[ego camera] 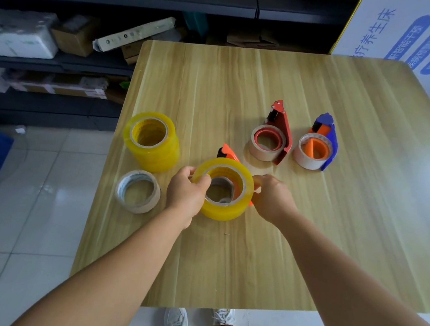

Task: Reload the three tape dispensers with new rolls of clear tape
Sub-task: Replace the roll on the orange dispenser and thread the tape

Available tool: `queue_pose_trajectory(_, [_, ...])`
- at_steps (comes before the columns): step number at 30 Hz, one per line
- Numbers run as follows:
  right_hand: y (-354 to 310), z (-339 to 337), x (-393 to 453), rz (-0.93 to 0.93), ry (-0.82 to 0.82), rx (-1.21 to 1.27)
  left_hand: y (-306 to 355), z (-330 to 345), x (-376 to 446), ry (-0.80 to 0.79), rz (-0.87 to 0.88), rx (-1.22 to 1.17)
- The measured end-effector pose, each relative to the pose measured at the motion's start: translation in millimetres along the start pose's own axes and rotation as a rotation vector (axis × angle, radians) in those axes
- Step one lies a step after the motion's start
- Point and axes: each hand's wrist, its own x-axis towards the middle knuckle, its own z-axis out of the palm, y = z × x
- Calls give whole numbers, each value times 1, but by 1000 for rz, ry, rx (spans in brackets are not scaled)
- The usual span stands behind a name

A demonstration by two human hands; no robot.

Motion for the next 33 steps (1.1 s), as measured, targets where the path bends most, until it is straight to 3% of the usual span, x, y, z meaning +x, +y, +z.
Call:
queue_pose_trajectory(12, [0, 1, 8, 9, -1, -45, 4, 1, 12, -41, -8, 41])
queue_pose_trajectory(16, [-9, 2, 9, 69, -2, 73, 4, 2, 20, -37, -16, 80])
queue_pose_trajectory(24, [-12, -2, -2, -102, -55, 354, 0, 6, 17, 22, 74, 263])
queue_pose_trajectory(33, [-26, -5, 11, -103, -176, 134, -7, 10, 9, 57, 156, 341])
